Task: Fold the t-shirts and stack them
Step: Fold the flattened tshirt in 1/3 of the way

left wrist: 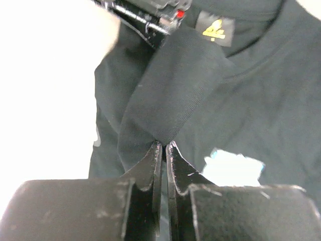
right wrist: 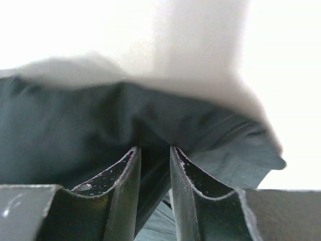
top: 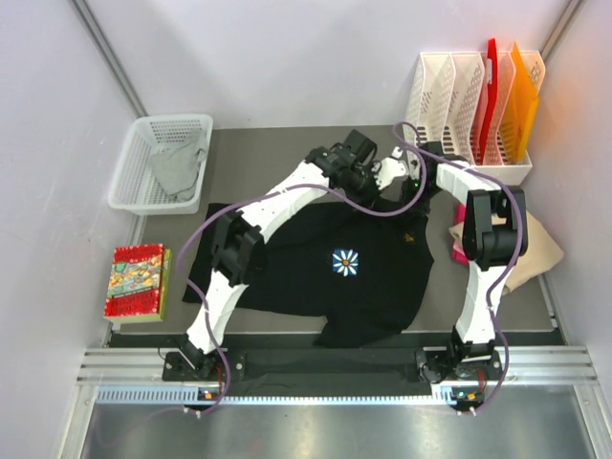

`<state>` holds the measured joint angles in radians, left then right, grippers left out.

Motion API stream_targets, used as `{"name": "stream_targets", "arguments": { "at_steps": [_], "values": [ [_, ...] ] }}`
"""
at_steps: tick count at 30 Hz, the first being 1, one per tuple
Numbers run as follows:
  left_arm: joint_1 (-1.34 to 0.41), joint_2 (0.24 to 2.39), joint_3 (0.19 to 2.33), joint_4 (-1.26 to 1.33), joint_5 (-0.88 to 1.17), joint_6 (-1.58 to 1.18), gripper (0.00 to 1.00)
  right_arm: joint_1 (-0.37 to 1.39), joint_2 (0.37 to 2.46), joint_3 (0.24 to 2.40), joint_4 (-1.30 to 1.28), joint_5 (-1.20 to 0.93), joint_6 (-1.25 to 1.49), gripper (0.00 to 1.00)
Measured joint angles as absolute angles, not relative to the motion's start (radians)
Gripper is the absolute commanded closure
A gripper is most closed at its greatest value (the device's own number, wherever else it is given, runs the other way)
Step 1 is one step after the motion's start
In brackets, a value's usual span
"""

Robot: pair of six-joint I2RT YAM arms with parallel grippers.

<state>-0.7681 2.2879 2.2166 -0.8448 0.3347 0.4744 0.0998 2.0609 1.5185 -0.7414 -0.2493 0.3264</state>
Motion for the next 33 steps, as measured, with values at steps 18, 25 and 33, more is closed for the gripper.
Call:
{"name": "stream_targets", "arguments": {
  "at_steps": [18, 25, 33],
  "values": [
    [-0.821, 2.227, 2.232, -1.238, 0.537, 0.606, 0.67, 0.095, 2.061, 1.518, -0.742, -0.241, 0.329, 0.71],
    [-0.806, 2.223, 2.082, -1.147, 0.457, 0.568, 0.71, 0.083, 2.062, 1.564, -0.786, -0.151, 0.315, 0.72],
    [-0.591, 2.223, 2.103, -1.048, 0.446, 0.463, 0.71, 0.007, 2.103, 1.698, -0.819, -0.073, 0.299, 0.73]
  ]
}}
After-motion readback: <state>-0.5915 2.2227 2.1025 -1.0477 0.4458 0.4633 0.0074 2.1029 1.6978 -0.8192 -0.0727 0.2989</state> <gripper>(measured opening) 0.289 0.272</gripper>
